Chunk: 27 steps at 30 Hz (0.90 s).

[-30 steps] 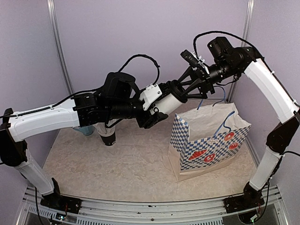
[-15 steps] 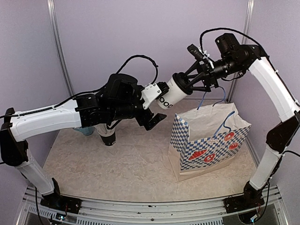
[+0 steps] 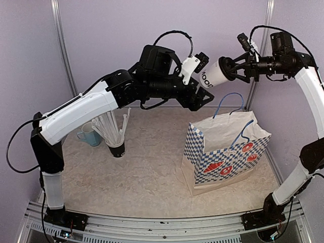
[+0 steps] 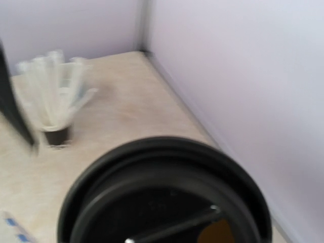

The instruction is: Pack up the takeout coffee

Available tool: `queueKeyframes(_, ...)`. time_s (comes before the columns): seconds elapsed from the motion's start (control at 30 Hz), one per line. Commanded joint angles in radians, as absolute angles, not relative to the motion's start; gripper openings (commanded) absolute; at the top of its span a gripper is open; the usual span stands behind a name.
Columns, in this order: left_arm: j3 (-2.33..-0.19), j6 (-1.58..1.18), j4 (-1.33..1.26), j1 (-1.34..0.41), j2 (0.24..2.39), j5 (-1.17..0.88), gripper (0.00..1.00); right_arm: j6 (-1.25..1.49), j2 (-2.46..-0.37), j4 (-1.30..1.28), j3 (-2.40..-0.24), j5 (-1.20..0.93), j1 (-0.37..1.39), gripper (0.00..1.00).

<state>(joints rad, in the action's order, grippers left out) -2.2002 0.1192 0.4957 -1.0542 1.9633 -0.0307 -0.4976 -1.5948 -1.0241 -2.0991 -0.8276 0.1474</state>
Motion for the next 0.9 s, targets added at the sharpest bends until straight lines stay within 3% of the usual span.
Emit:
queueKeyframes(0.0, -2.291, 0.035, 0.681, -1.059, 2.11, -0.16, 0.8, -0.422, -1.448, -0.841, -1.974, -0.675, 0.091, 0.58)
queueKeyframes(0.33, -2.298, 0.006, 0.709, -1.058, 2.162, -0.162, 0.66, -0.425, -1.304, -0.786, -1.81, -0.624, 0.077, 0.59)
queueKeyframes(0.53, -2.303, 0.008, 0.751, -1.045, 2.166, -0.163, 0.47, -0.44, -1.241, -0.806, -1.772, -0.67, 0.077, 0.59)
queueKeyframes(0.7, -2.309, 0.005, 0.787, -1.022, 2.162, -0.18, 0.14, -0.468, -1.204, -0.854, -1.752, -0.739, 0.077, 0.59)
queueKeyframes(0.83, -2.304, 0.023, 0.831, -1.013, 2.138, -0.177, 0.1, -0.516, -1.183, -0.92, -1.767, -0.806, 0.077, 0.59)
queueKeyframes(0.87, -2.302, 0.037, 0.848, -1.01, 2.13, -0.172, 0.05, -0.536, -1.183, -0.949, -1.777, -0.819, 0.077, 0.59)
